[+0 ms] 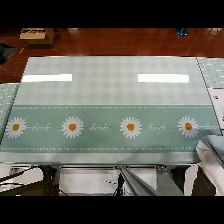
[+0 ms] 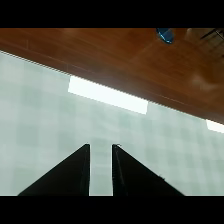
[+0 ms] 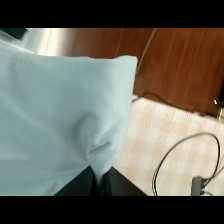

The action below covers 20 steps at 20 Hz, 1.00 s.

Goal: Fold the shirts.

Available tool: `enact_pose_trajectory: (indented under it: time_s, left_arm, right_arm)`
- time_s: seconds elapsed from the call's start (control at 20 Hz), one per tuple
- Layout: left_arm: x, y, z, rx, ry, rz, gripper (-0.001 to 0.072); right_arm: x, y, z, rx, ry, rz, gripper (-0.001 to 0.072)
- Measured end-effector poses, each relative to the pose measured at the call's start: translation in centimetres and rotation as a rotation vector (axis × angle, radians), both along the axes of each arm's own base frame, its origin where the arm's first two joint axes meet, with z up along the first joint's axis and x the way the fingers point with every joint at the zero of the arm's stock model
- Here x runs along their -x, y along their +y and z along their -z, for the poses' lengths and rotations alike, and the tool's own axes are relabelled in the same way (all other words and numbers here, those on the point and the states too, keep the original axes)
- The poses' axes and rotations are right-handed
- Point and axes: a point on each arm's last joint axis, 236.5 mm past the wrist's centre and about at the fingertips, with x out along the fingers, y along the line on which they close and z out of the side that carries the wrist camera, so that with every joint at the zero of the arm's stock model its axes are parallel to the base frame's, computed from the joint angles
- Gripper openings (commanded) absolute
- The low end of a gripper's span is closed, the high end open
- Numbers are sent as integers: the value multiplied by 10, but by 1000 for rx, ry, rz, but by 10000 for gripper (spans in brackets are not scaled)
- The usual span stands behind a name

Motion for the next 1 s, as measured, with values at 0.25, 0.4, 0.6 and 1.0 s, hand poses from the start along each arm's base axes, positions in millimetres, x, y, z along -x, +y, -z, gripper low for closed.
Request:
enact_pose_trajectory:
  time_s: [0.25,0.4,0.6,1.0]
  left_arm:
    - [-4,6,1,-24,-14,-12,196]
    - [-5,7,1,-30,-18,-15,196]
    - [-4,0,-2,-10,-24,4,365]
    - [-6,-82,-8,-54,-81,227,718]
  right_arm:
    - [27,8,17,11,65,59,428]
    - [26,-12,13,75,79,24,428]
    - [-26,-64,7,74,-15,-124,428]
    - [-362,-46,9,-99,-462,-908,429]
